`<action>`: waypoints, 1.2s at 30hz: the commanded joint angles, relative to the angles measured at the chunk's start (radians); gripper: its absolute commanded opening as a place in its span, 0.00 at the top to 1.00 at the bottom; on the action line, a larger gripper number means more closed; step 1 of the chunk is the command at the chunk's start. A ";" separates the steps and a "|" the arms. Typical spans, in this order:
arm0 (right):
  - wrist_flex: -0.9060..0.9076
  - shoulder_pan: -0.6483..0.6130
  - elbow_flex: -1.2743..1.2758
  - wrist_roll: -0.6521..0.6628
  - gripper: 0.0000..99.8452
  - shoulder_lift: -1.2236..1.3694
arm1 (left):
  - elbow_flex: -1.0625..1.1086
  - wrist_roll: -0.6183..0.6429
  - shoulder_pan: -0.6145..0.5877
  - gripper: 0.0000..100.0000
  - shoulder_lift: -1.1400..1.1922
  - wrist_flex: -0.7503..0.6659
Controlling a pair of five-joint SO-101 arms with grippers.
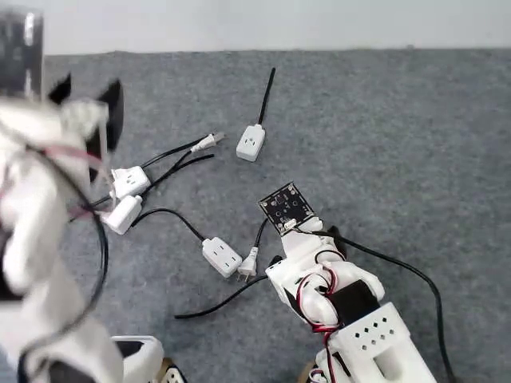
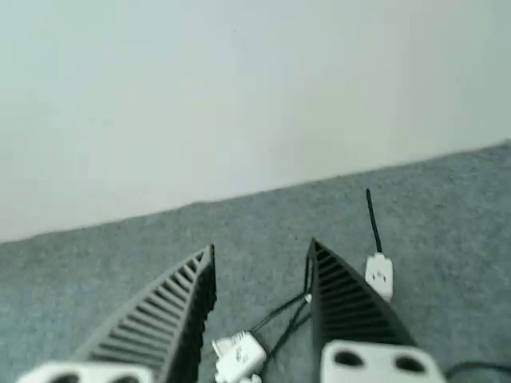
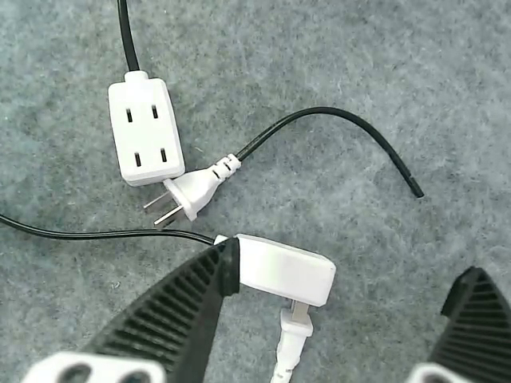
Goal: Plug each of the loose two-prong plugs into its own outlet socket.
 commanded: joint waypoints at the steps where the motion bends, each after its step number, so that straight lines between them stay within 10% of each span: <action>1: -0.015 0.008 -0.006 -0.008 0.59 -0.002 | 0.295 0.006 0.008 0.82 -0.261 0.005; 14: 0.127 -0.073 -0.094 0.104 0.59 0.007 | 1.107 -0.144 0.008 0.81 -0.836 -0.249; 36: 0.074 -0.105 -0.226 0.391 0.59 0.305 | 1.543 -0.224 0.008 0.74 -0.925 -0.535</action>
